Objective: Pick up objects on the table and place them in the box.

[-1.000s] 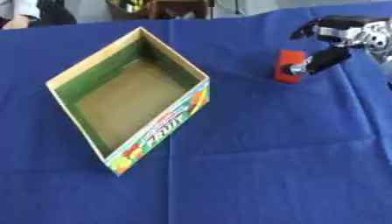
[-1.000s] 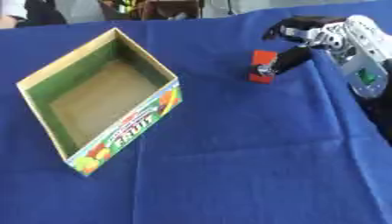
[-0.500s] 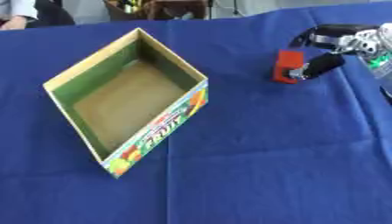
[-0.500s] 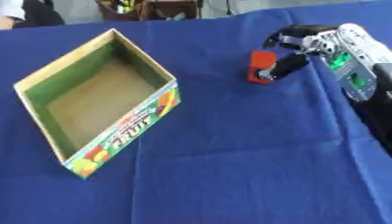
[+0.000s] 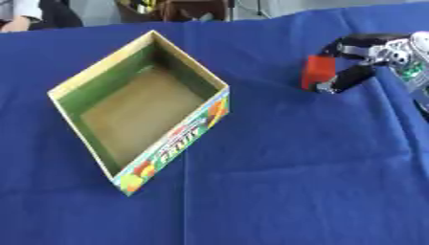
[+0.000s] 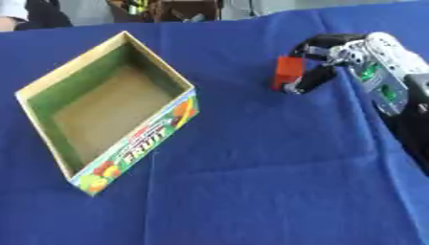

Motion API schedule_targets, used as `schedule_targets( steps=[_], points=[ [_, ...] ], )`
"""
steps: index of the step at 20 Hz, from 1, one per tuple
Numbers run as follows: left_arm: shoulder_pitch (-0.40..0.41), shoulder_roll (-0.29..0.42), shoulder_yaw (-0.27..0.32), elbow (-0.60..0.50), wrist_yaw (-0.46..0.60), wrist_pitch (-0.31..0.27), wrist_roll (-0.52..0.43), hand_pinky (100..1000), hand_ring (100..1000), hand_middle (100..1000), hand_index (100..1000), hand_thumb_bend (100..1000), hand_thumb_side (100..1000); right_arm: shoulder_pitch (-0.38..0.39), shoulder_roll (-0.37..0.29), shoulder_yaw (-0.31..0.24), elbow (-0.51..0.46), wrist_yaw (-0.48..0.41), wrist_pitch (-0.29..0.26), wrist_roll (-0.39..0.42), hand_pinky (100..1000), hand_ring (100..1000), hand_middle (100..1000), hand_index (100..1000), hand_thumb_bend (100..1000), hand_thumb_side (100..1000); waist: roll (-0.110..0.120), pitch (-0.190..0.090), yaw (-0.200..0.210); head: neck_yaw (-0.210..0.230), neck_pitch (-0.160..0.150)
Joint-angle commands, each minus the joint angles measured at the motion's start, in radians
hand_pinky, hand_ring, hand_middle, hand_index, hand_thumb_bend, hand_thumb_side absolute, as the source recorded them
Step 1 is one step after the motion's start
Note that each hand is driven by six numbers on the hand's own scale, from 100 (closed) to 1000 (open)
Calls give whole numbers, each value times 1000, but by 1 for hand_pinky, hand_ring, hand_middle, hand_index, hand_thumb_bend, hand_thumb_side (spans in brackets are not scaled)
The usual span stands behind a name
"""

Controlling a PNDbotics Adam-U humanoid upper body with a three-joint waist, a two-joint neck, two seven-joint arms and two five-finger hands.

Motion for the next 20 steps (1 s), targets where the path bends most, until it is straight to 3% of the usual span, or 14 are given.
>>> schedule_targets(
  steps=[1,5,7,10,17,20],
  points=[
    [-11,11,4,-18,2,-1,4,620,828,806,931,100,1000,-23,-16,-5,2,18,-3,-12,883,905,803,869,290,580,-4,-17,3,1,-10],
    [-10,10,4,-18,2,1,6,620,828,805,929,100,1000,-25,-15,-7,6,52,9,-65,864,878,701,781,197,545,-5,-17,5,2,-11],
    [-10,9,4,-18,2,1,6,620,828,805,928,100,1000,-26,-14,-8,6,73,15,-99,838,851,614,706,100,468,-6,-17,5,2,-11],
    [-9,9,4,-18,2,1,6,620,828,804,926,100,1000,-26,-12,-9,8,87,28,-141,790,803,528,613,100,400,-7,-17,4,3,-9],
    [-7,11,5,-18,1,2,8,622,828,804,925,100,1000,-24,-21,-19,-41,40,47,-180,704,734,444,507,100,436,-9,-21,3,9,-8],
    [-4,13,7,-18,0,1,9,622,829,804,925,100,1000,-33,-34,-37,-127,-10,68,-199,684,721,428,491,100,450,-12,-26,2,17,-8]
  ],
)
